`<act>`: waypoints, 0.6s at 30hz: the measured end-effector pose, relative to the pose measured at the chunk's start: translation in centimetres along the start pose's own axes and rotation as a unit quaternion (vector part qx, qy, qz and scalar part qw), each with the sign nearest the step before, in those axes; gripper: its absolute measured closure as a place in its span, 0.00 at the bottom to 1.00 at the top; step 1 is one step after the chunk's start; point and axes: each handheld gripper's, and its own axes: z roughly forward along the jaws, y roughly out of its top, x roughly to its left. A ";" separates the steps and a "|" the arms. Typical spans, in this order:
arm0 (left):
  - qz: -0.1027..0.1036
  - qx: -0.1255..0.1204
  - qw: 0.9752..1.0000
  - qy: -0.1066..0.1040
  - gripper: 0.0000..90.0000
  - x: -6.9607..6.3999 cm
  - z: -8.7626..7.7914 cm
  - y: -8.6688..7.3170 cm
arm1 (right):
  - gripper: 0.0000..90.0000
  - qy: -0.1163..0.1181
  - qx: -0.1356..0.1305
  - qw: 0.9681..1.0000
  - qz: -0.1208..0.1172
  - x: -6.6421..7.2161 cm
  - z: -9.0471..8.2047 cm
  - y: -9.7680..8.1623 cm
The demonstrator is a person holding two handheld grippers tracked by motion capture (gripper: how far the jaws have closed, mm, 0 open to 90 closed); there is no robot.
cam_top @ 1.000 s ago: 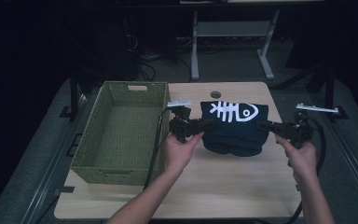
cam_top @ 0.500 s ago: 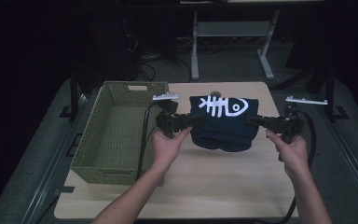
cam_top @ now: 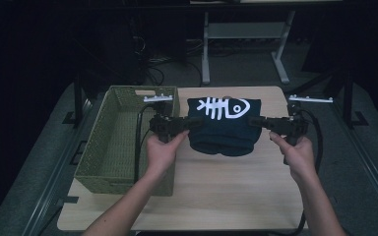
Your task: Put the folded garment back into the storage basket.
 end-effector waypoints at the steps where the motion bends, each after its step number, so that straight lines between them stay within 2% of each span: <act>1: 0.000 0.000 1.000 0.000 0.77 0.0 0.0 0.0 | 0.79 0.001 0.000 1.000 -0.003 0.2 0.2 0.1; 13: 0.000 -0.012 1.000 0.006 0.77 0.9 -2.4 0.7 | 0.79 0.007 0.008 1.000 -0.014 1.6 1.9 1.0; 18: -0.007 -0.018 1.000 0.012 0.77 1.7 -3.8 0.9 | 0.79 0.010 0.014 1.000 -0.021 2.6 3.4 1.7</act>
